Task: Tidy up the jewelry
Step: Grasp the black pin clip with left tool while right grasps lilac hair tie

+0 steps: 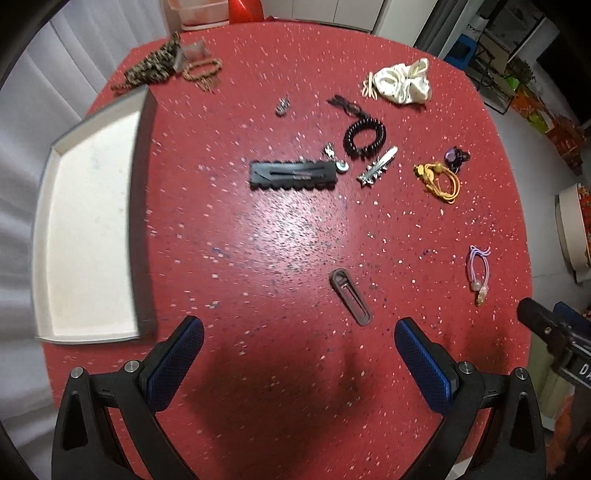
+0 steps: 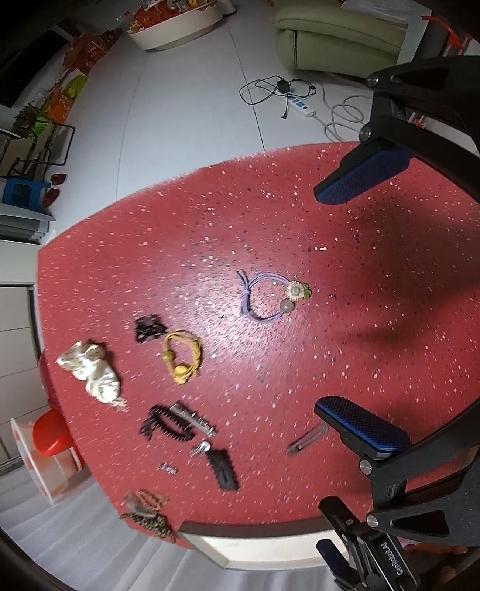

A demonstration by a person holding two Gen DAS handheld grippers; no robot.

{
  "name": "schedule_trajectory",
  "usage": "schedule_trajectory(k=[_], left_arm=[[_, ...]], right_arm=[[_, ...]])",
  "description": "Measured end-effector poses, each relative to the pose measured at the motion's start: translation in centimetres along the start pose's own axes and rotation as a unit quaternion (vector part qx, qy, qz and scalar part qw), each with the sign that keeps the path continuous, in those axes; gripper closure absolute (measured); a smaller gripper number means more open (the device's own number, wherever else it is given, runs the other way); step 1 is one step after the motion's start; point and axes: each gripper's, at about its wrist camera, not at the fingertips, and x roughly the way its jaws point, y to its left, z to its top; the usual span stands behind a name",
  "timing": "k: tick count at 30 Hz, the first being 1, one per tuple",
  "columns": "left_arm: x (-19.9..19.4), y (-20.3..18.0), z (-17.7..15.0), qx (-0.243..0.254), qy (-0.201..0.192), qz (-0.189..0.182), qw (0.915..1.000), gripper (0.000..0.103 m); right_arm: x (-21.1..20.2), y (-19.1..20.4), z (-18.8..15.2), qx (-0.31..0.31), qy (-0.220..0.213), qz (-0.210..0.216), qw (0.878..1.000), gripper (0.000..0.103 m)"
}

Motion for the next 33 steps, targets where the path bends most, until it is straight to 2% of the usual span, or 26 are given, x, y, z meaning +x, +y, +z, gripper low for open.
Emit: schedule_trajectory(k=[7, 8, 9, 13, 15, 18, 20, 25, 27, 29, 30, 32, 33], left_arm=[[3.7, -0.8, 0.7, -0.028, 0.011, -0.01, 0.9995, 0.0], [4.1, -0.9, 0.9, -0.031, 0.01, -0.008, 0.9994, 0.006], [4.5, -1.0, 1.0, -0.035, 0.011, -0.007, 0.9993, 0.008], [5.7, -1.4, 1.4, -0.045, 0.014, 0.001, 0.9989, 0.008], [6.1, -1.8, 1.5, -0.045, 0.012, 0.007, 0.9989, 0.016], [6.8, -2.6, 1.4, -0.041, 0.016, 0.019, 0.9989, 0.019], [7.0, -3.2, 1.4, -0.038, 0.017, 0.024, 0.9989, 0.027], [7.5, -5.1, 1.2, -0.025, 0.013, 0.043, 0.9987, 0.03], [7.6, -5.6, 1.2, -0.025, 0.012, 0.047, 0.9985, 0.035], [7.5, -6.1, 1.2, -0.021, 0.01, 0.046, 0.9987, 0.05], [7.5, -6.5, 1.3, -0.017, 0.01, 0.046, 0.9988, 0.053], [7.0, -6.4, 1.2, -0.014, 0.011, 0.042, 0.999, 0.069], [6.6, -6.9, 1.0, -0.012, 0.012, 0.039, 0.9991, 0.072]], right_arm=[[4.4, -1.5, 0.6, 0.01, 0.017, -0.016, 1.0, 0.0], [5.0, -1.6, 0.7, 0.012, 0.018, -0.015, 1.0, 0.0], [5.5, -1.7, 0.9, 0.012, 0.018, -0.013, 1.0, 0.0], [7.0, -1.3, 1.5, 0.001, 0.015, -0.008, 1.0, 0.0], [7.6, -1.0, 1.7, -0.004, 0.015, -0.009, 1.0, 0.002], [8.3, -0.6, 1.8, -0.01, 0.015, -0.015, 1.0, 0.004], [8.7, -0.3, 1.9, -0.012, 0.016, -0.019, 1.0, 0.006], [9.3, 0.2, 1.9, -0.007, 0.015, -0.017, 1.0, 0.008], [9.5, 0.1, 1.8, -0.007, 0.01, -0.017, 1.0, 0.008], [9.4, 0.3, 1.8, -0.009, 0.005, -0.015, 1.0, 0.011], [9.1, 0.4, 1.5, -0.011, 0.003, -0.015, 1.0, 0.015], [8.8, 0.8, 1.3, -0.018, -0.002, -0.014, 1.0, 0.023], [8.7, 0.8, 1.4, -0.02, -0.004, -0.014, 1.0, 0.029]])
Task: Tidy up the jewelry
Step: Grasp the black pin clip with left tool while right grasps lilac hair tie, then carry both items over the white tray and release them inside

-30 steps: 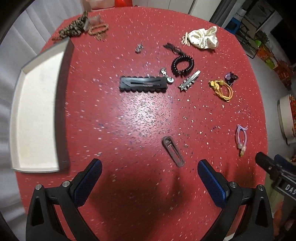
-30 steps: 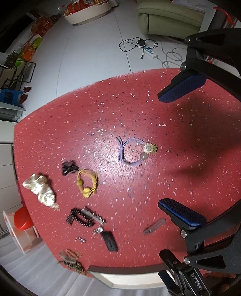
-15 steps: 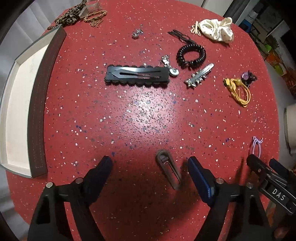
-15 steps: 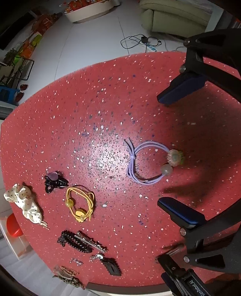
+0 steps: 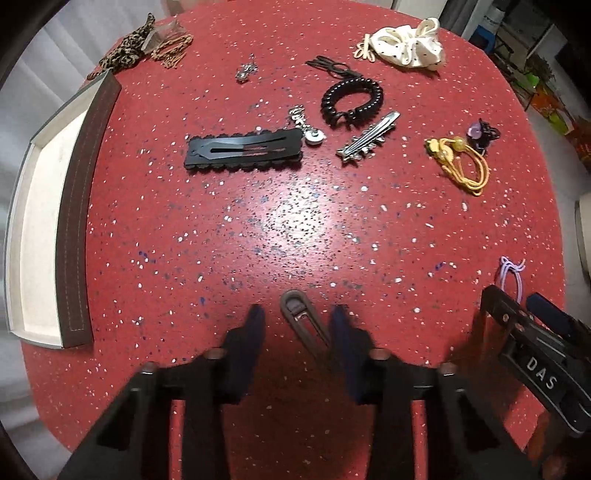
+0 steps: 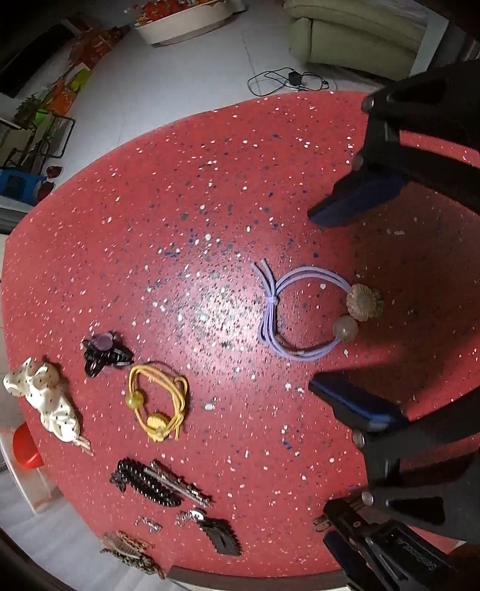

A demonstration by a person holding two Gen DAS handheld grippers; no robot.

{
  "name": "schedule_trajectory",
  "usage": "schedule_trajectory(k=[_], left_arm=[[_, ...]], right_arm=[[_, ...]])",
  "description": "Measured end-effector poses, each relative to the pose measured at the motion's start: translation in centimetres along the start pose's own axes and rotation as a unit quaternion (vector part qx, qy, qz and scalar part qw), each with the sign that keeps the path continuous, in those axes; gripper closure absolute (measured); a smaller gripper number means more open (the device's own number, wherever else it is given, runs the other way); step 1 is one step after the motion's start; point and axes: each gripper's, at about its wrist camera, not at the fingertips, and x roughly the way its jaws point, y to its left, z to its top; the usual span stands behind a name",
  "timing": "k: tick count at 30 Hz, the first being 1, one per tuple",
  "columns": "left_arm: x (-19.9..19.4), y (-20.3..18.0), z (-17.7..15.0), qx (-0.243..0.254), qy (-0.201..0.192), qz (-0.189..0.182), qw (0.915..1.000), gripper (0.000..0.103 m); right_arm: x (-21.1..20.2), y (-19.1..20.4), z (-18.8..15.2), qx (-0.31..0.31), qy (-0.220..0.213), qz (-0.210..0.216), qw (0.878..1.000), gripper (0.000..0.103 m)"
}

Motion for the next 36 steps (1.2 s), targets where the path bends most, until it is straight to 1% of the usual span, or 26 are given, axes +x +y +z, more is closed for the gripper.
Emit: schedule_trajectory(k=[1, 2, 4, 5, 6, 7, 9, 12, 17, 20, 22, 25, 27, 31, 36], left_arm=[[-0.1, -0.3, 0.1, 0.001, 0.002, -0.003, 1.0, 0.079], [-0.2, -0.4, 0.1, 0.002, 0.004, -0.009, 0.9999, 0.083], [-0.3, -0.3, 0.1, 0.005, 0.007, -0.018, 0.9998, 0.084], [-0.4, -0.4, 0.0, 0.007, 0.007, -0.022, 0.9997, 0.084], [-0.7, -0.4, 0.0, 0.009, 0.006, -0.028, 0.9995, 0.084], [-1.1, 0.3, -0.2, 0.01, 0.006, -0.035, 0.9993, 0.084], [-1.6, 1.1, -0.5, 0.014, 0.002, -0.052, 0.9986, 0.084], [-3.5, 2.8, -0.9, 0.022, -0.003, -0.073, 0.9971, 0.084], [-5.2, 4.9, -0.1, 0.025, -0.011, -0.091, 0.9954, 0.084], [-6.1, 6.2, -0.5, 0.025, -0.017, -0.098, 0.9948, 0.084], [-6.7, 6.6, -0.5, 0.026, -0.021, -0.101, 0.9943, 0.084], [-7.5, 7.8, -0.9, 0.026, -0.027, -0.104, 0.9939, 0.084], [-8.1, 8.9, -1.1, 0.022, -0.031, -0.104, 0.9939, 0.084], [-8.9, 10.3, -1.4, 0.011, -0.038, -0.104, 0.9938, 0.084], [-10.3, 13.0, -1.5, -0.005, -0.051, -0.098, 0.9938, 0.084]], right_arm=[[-0.1, 0.1, 0.0, -0.001, -0.002, 0.001, 1.0, 0.038], [-0.3, 0.3, 0.1, -0.002, -0.004, 0.002, 1.0, 0.043], [-0.6, 0.7, 0.2, -0.002, -0.005, 0.005, 1.0, 0.07], [-0.7, 0.8, 0.3, 0.0, -0.004, 0.007, 1.0, 0.079], [-0.7, 0.8, 0.4, 0.004, -0.001, 0.009, 1.0, 0.093], [-0.8, 1.0, 0.8, 0.009, 0.002, 0.012, 1.0, 0.097], [-0.8, 0.7, 0.8, 0.022, 0.006, 0.022, 1.0, 0.099], [-1.6, 0.1, 0.7, 0.04, 0.01, 0.045, 0.998, 0.099], [-3.9, -0.9, -0.1, 0.058, 0.007, 0.072, 0.996, 0.099], [-5.1, -1.1, -0.2, 0.067, 0.006, 0.089, 0.994, 0.099], [-5.2, -2.0, 0.1, 0.072, 0.005, 0.095, 0.993, 0.099], [-5.5, -1.6, -0.6, 0.069, 0.002, 0.103, 0.992, 0.099], [-5.8, -0.5, -0.9, 0.063, -0.001, 0.107, 0.992, 0.099], [-6.9, 0.8, -0.8, 0.05, -0.005, 0.116, 0.992, 0.099], [-8.6, 3.2, -0.5, 0.029, -0.012, 0.131, 0.991, 0.099]])
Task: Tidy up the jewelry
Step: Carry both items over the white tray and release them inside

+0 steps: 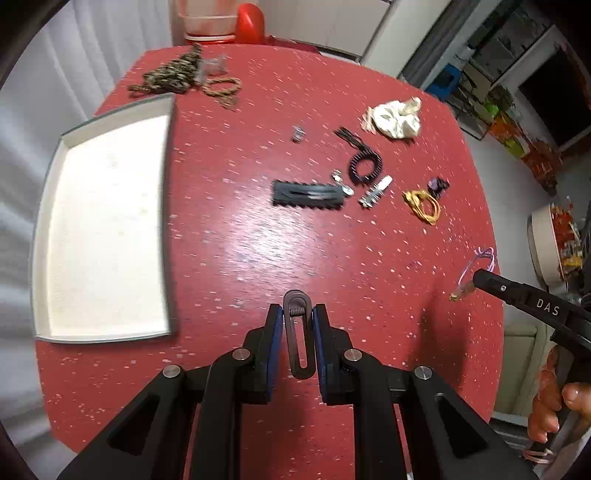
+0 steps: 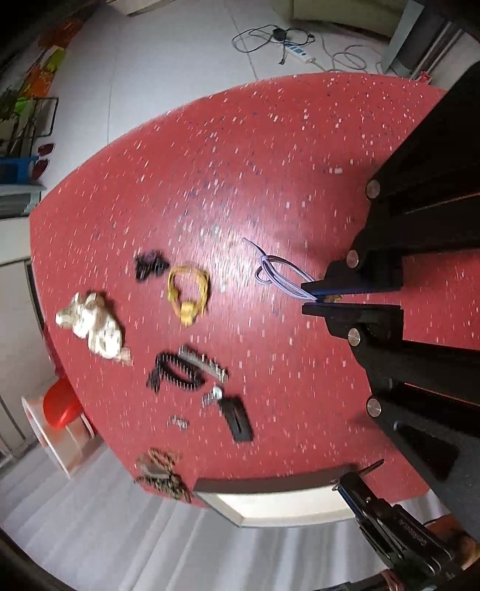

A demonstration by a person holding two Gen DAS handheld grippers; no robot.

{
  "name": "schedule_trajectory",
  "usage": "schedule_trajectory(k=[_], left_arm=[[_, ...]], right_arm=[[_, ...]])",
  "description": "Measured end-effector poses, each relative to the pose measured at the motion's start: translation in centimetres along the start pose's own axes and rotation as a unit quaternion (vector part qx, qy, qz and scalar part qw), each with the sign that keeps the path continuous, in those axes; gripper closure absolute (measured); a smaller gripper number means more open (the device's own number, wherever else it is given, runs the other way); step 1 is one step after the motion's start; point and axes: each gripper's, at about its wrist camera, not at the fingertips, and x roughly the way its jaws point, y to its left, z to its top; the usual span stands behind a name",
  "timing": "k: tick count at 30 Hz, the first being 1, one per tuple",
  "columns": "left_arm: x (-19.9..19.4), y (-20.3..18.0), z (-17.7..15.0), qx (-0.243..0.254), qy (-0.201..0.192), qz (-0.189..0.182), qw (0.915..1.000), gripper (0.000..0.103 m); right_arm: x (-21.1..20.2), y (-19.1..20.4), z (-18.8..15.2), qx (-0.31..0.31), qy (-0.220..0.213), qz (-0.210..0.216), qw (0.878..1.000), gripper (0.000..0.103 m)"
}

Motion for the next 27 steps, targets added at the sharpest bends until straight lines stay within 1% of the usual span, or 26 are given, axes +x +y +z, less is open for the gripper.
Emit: schedule_trajectory(k=[6, 13, 21, 27], left_arm=[[-2.1, 3.6, 0.4, -0.024, -0.023, 0.013, 0.9994, 0.084], [-4.0, 9.3, 0.6, -0.073, -0.046, 0.036, 0.9956, 0.084], [-4.5, 16.2, 0.3, -0.125, -0.055, 0.059, 0.9889, 0.084], [-2.9, 20.3, 0.3, -0.142, -0.051, 0.07, 0.986, 0.084]], right_arm=[[-0.3, 5.1, 0.9, -0.04, -0.005, 0.024, 0.999, 0.099], [0.7, 12.8, 1.8, -0.102, -0.004, 0.06, 0.993, 0.099], [2.6, 22.1, 1.5, -0.176, 0.008, 0.099, 0.979, 0.099], [5.4, 28.3, -0.1, -0.224, 0.028, 0.127, 0.966, 0.099]])
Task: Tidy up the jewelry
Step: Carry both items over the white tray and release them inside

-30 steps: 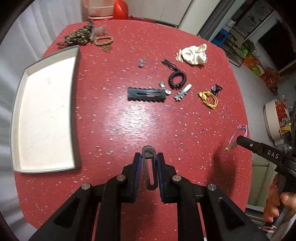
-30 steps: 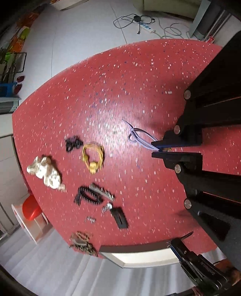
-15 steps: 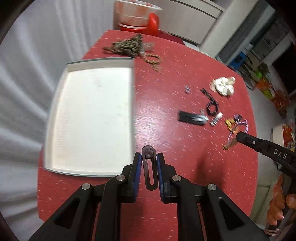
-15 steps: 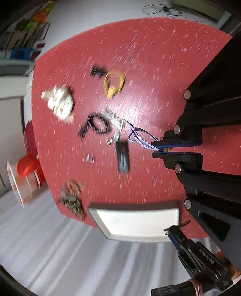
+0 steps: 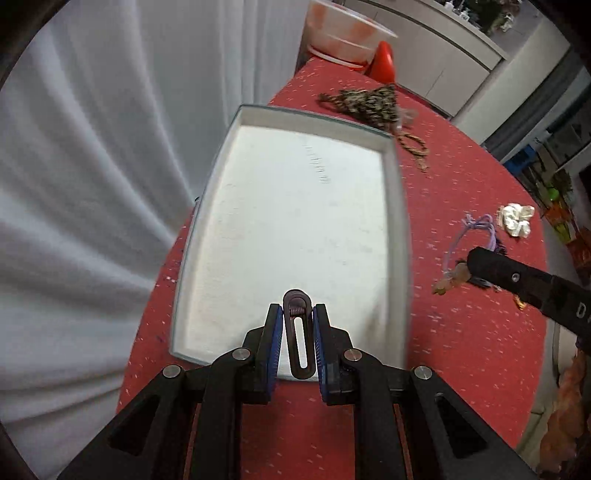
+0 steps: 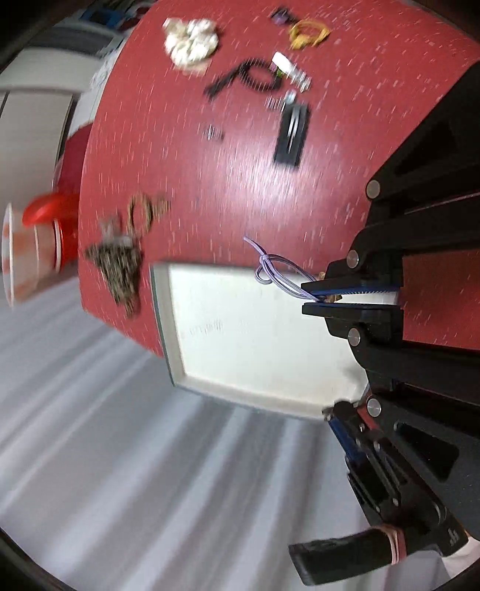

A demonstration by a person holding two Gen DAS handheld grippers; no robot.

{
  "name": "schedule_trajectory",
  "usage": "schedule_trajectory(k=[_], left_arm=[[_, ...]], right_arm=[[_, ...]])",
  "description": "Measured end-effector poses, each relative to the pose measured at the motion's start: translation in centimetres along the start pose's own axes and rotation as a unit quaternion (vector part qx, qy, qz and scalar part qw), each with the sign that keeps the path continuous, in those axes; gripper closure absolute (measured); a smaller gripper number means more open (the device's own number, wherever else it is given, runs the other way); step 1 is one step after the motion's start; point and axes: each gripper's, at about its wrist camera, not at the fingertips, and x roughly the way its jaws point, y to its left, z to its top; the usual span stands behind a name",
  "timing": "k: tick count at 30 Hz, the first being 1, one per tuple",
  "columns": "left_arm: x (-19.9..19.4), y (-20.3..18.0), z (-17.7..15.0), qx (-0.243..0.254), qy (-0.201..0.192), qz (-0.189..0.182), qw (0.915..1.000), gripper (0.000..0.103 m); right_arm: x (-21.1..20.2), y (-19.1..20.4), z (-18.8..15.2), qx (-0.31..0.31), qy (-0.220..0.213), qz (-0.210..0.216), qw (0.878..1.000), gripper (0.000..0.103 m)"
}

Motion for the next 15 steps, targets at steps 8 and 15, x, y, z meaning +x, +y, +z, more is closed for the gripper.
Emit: schedule_trajectory(k=[8, 15], left_arm=[[4.4, 2.1, 0.7, 0.004, 0.008, 0.015, 0.9998, 0.084], [7.2, 2.7, 0.3, 0.008, 0.015, 0.024, 0.9996, 0.084]], right_arm=[[7.3, 1.4, 0.6, -0.011, 0.05, 0.012, 0.999, 0.099], [11.7, 0.6, 0.9, -0.005, 0.074, 0.008, 0.997, 0.099]])
